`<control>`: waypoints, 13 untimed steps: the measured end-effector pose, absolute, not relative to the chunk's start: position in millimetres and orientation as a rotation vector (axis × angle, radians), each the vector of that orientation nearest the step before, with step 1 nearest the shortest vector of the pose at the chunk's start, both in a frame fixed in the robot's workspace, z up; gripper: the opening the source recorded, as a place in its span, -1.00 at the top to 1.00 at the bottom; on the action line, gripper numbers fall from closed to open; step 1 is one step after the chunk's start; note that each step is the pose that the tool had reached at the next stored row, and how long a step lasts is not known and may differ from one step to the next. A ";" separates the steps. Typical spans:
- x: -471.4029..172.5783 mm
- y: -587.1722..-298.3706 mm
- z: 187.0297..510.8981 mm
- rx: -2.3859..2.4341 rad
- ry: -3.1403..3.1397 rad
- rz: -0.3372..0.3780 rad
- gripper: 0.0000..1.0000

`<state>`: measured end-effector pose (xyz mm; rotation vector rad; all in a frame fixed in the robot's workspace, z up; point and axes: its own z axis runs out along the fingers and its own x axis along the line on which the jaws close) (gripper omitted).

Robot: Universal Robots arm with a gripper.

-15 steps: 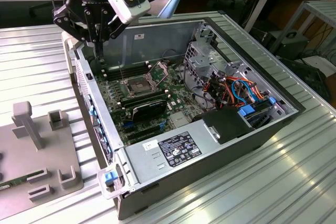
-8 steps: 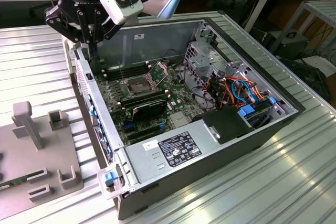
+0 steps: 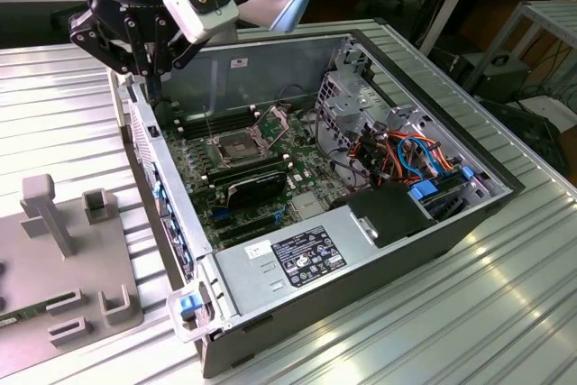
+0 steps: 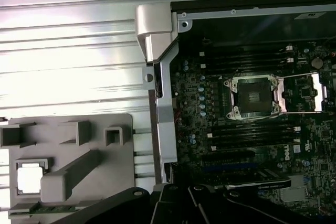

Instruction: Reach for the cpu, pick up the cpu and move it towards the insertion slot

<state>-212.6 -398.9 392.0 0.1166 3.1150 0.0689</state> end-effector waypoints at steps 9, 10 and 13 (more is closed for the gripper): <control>-219.7 -398.8 391.9 0.117 3.115 0.069 0.79; -220.4 -398.9 391.9 0.117 3.115 0.069 0.79; -222.9 -398.9 391.9 0.117 3.115 0.069 0.79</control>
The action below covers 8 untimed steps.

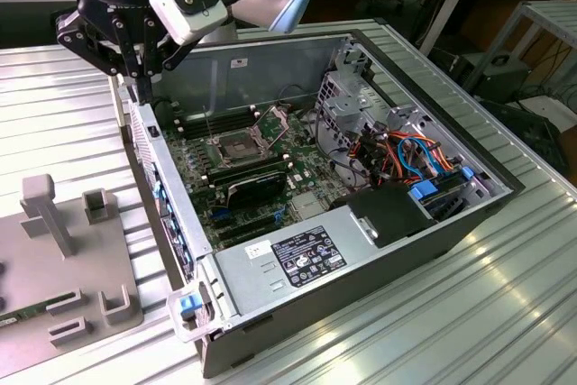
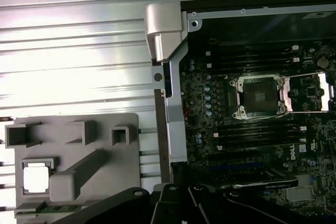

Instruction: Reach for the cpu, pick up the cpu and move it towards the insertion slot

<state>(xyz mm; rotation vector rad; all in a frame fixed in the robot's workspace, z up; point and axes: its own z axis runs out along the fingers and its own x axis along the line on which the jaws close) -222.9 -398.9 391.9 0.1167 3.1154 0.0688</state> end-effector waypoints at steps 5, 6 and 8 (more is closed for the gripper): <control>-226.9 -398.9 391.8 0.117 3.116 0.069 0.79; -228.0 -398.9 391.7 0.117 3.116 0.069 0.79; -229.9 -398.8 391.7 0.117 3.116 0.069 0.79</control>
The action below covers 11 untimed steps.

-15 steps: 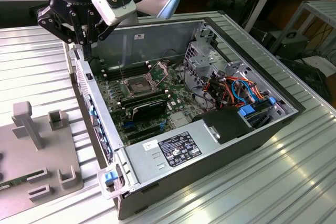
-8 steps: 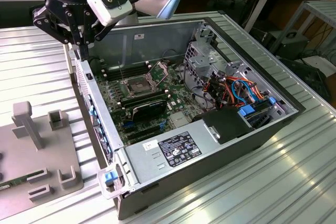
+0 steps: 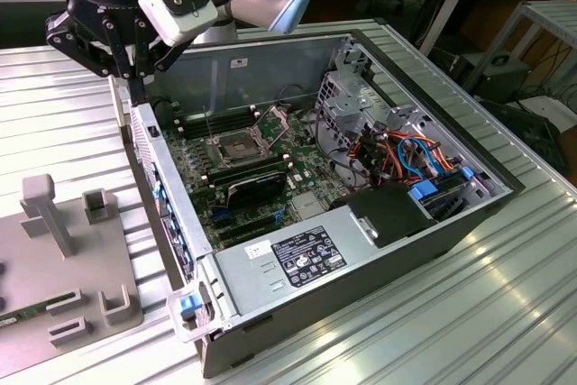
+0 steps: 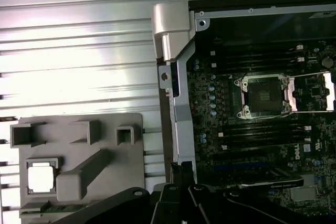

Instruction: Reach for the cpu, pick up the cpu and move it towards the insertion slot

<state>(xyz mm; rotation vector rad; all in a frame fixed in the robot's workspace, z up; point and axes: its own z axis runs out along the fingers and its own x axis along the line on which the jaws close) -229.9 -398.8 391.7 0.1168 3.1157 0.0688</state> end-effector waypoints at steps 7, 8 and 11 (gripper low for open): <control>-232.2 -398.9 391.6 0.117 3.116 0.069 0.79; -232.5 -398.8 391.6 0.117 3.116 0.069 0.79; -233.1 -398.8 391.7 0.117 3.117 0.069 0.79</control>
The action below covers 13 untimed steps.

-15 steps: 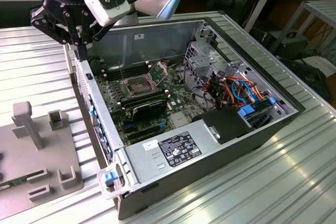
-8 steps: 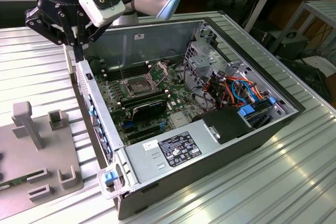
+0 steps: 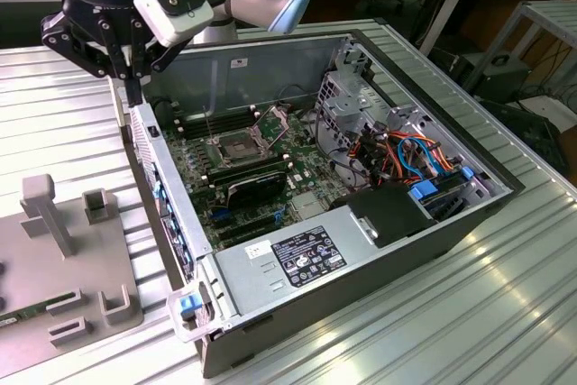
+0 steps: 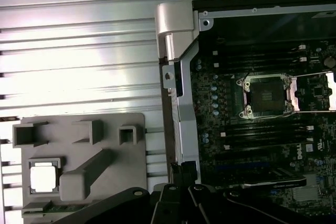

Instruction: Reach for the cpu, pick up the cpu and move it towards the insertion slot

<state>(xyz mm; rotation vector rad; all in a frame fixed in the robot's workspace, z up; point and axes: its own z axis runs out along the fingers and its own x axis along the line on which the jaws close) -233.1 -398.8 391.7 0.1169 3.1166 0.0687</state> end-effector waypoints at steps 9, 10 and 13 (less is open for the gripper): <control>-237.5 -398.8 391.6 0.117 3.116 0.069 0.79; -238.0 -398.8 391.6 0.117 3.117 0.069 0.79; -239.3 -398.8 391.6 0.117 3.116 0.069 0.79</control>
